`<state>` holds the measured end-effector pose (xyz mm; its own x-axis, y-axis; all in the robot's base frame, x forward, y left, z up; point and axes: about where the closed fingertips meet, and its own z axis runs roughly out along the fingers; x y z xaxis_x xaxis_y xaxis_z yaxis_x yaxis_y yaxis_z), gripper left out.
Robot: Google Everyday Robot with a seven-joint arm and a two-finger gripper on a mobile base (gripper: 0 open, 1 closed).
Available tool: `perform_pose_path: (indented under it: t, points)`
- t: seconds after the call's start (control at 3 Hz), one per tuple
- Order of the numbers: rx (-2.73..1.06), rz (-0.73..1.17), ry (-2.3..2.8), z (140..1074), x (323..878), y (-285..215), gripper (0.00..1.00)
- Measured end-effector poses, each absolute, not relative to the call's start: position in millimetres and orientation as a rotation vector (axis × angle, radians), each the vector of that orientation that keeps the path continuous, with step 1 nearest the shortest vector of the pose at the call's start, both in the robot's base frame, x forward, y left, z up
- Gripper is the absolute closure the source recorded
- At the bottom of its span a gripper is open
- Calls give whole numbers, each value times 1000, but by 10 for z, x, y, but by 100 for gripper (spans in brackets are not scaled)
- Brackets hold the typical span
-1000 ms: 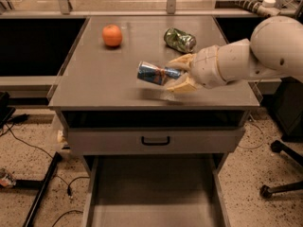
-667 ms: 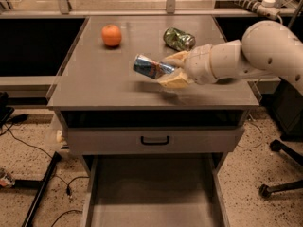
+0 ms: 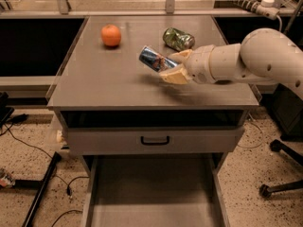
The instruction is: Pick redbull can from middle drawer and place on counter
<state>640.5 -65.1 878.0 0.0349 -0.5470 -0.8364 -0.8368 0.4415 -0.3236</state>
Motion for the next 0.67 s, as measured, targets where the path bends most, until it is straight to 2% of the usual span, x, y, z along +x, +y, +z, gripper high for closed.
perform_pose_path:
  t: [0.67]
  points:
    - [-1193, 326, 1753, 8688, 6523, -608, 100]
